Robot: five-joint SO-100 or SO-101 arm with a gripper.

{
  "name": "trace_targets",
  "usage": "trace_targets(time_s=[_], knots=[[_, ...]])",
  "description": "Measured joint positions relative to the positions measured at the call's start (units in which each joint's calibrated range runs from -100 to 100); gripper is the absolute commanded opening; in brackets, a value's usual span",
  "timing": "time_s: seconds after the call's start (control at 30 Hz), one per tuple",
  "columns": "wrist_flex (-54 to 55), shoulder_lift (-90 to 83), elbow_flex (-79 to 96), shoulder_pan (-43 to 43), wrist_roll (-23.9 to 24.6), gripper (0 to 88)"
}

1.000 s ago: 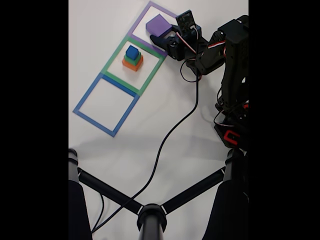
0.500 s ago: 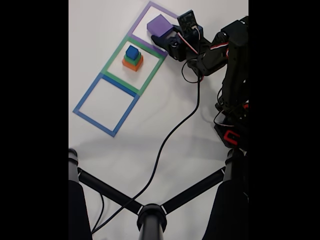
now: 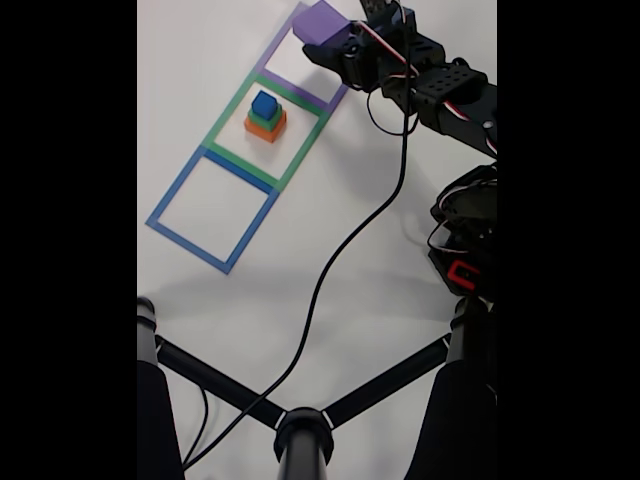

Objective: Tower of hanoi

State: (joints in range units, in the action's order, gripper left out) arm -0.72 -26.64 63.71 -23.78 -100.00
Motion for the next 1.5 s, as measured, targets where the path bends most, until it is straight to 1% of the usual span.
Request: trace_targets(time_s=[0.17, 0.33, 0.47, 0.53, 0.67, 0.77, 0.9, 1.03, 1.23, 1.37, 1.5], knots=[[-27.3, -10.7, -13.1, 0.2, 0.0, 9.6], [-54.6, -15.3, -32.0, 3.7, 0.0, 9.4], [-70.4, -16.8, -45.4, 6.4, 0.0, 9.3], [-74.6, -17.7, -49.5, 9.1, 0.0, 9.2], [-79.7, -19.2, -54.4, 12.9, 0.0, 8.7], [-81.6, -20.7, -55.3, 16.9, 0.0, 8.5], [-82.3, -22.4, -55.3, 21.1, 0.0, 9.1], [-82.7, -24.6, -55.3, 27.1, 0.0, 9.1], [-82.7, -27.0, -53.7, 33.2, 0.0, 9.7], [-79.2, -27.9, -48.1, 35.1, 0.0, 9.4], [-70.6, -28.1, -38.6, 37.2, 0.0, 8.9]])
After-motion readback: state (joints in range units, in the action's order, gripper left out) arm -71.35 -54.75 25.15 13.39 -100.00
